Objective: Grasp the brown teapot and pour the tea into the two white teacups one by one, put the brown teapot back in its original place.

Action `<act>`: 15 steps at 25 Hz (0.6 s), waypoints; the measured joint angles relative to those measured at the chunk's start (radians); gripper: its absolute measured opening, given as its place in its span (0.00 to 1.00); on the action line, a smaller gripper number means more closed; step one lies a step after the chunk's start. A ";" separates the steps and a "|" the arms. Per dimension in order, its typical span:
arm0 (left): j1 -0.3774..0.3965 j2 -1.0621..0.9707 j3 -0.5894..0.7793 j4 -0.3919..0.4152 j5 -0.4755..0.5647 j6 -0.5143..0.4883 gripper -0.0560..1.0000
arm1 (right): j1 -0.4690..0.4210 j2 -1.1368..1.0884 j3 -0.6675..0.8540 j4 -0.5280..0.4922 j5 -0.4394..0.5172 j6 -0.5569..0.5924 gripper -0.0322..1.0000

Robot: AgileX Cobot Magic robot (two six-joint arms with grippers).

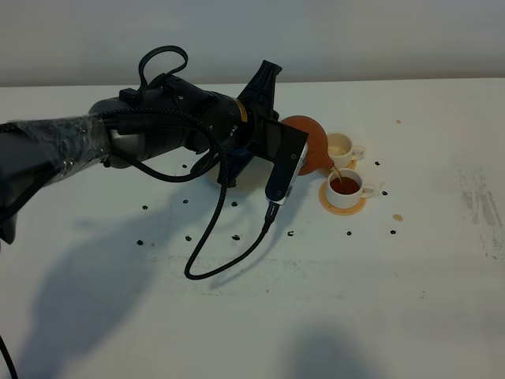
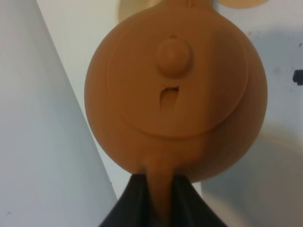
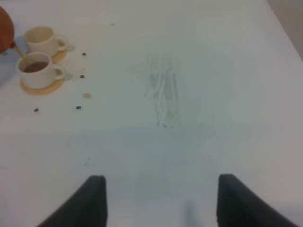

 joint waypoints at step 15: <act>0.000 0.000 0.000 0.003 -0.011 0.000 0.14 | 0.000 0.000 0.000 0.000 0.000 0.000 0.50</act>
